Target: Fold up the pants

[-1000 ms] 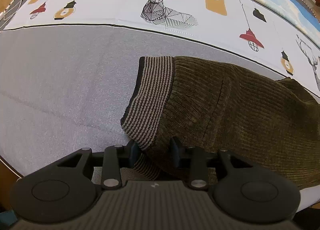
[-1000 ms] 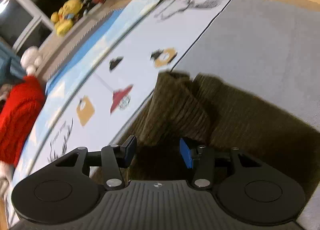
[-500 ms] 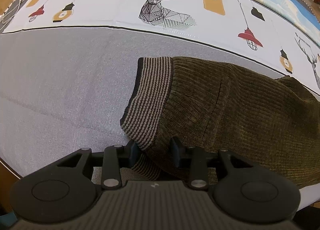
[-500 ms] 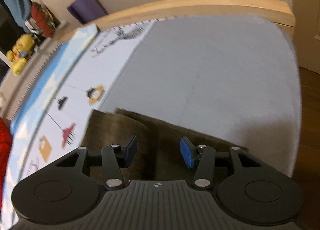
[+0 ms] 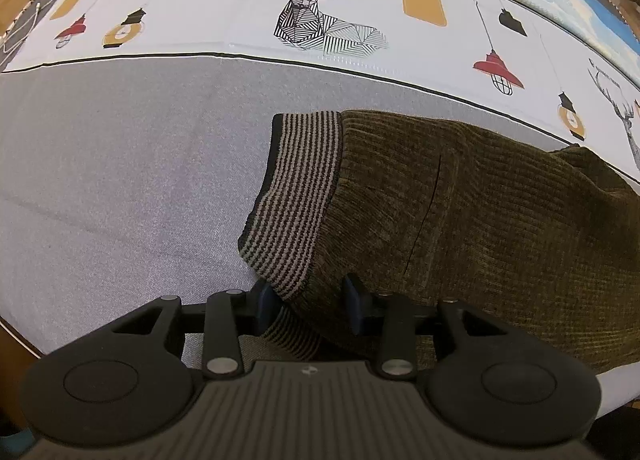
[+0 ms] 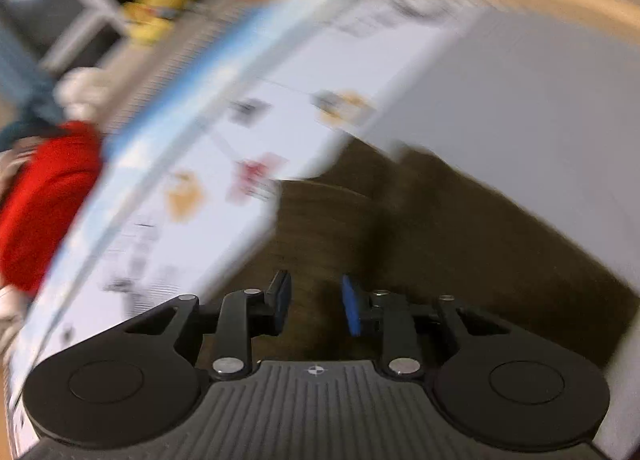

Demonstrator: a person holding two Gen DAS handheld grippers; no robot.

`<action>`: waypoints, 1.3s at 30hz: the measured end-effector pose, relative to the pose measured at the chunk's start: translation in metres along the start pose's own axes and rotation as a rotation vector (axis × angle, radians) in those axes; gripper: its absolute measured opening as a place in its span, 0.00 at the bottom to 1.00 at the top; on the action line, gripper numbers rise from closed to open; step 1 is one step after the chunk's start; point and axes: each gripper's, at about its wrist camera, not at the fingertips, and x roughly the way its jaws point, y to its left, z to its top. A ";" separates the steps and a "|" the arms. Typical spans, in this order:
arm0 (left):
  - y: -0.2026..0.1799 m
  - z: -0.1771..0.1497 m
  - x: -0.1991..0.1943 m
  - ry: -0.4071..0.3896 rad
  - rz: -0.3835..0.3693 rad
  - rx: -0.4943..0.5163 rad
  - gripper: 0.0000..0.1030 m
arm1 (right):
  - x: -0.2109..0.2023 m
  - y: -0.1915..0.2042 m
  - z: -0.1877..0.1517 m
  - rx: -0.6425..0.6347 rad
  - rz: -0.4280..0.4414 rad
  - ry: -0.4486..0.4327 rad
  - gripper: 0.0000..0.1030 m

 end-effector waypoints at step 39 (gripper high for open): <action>0.027 -0.015 -0.013 0.009 -0.166 -0.107 0.50 | -0.073 -0.138 -0.007 0.495 -0.191 -0.024 0.03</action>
